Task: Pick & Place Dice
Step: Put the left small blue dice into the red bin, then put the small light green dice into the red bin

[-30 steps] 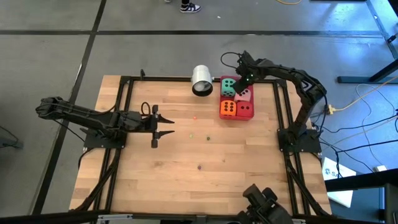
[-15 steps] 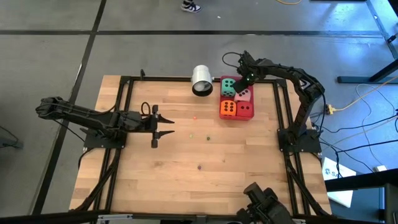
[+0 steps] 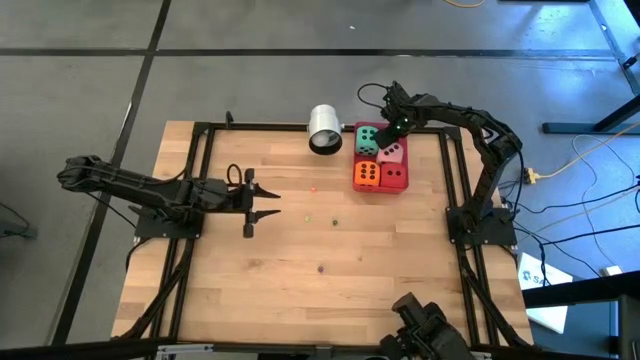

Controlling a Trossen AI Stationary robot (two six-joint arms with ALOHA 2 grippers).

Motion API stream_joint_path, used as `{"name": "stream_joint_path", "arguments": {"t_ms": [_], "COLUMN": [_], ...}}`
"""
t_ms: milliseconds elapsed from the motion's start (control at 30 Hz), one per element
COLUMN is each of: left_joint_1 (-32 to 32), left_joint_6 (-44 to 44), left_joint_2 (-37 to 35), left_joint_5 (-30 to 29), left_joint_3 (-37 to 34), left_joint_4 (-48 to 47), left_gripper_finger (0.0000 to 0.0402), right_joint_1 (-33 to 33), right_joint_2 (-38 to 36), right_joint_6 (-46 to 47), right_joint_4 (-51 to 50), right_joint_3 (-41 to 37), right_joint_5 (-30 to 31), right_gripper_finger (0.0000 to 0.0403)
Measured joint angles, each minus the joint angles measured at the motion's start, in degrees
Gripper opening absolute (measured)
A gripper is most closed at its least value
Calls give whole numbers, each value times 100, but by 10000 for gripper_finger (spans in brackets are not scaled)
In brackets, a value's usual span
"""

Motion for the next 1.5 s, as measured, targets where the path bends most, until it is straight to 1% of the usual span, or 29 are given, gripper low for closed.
{"name": "stream_joint_path", "arguments": {"t_ms": [167,433,667,967,1167,1267,1367,1500], "left_joint_1": [0,0,0,1,0,0,0,0], "left_joint_6": [-1,1,1,-1,2,-1,-54,-124], "left_joint_2": [0,0,0,0,0,-2,-2,-2], "left_joint_5": [0,0,0,0,0,-2,-2,-2], "left_joint_3": [0,0,0,0,0,0,-2,-2], "left_joint_4": [-1,-1,-2,-2,-7,-69,-162,-175], "left_gripper_finger": [171,171,171,171,171,171,171,171], "right_joint_1": [0,-2,-2,0,37,94,167,282], "right_joint_2": [0,0,0,-142,-214,-213,-243,-456], "right_joint_6": [2,-1,-45,-191,-166,-211,-397,-446], "right_joint_4": [2,3,41,14,-489,-777,-850,-537], "right_joint_3": [0,0,0,49,537,813,1009,1175], "right_joint_5": [0,2,44,-4,-59,-347,-775,-805], "right_gripper_finger": [59,109,130,127,125,125,125,125]}}
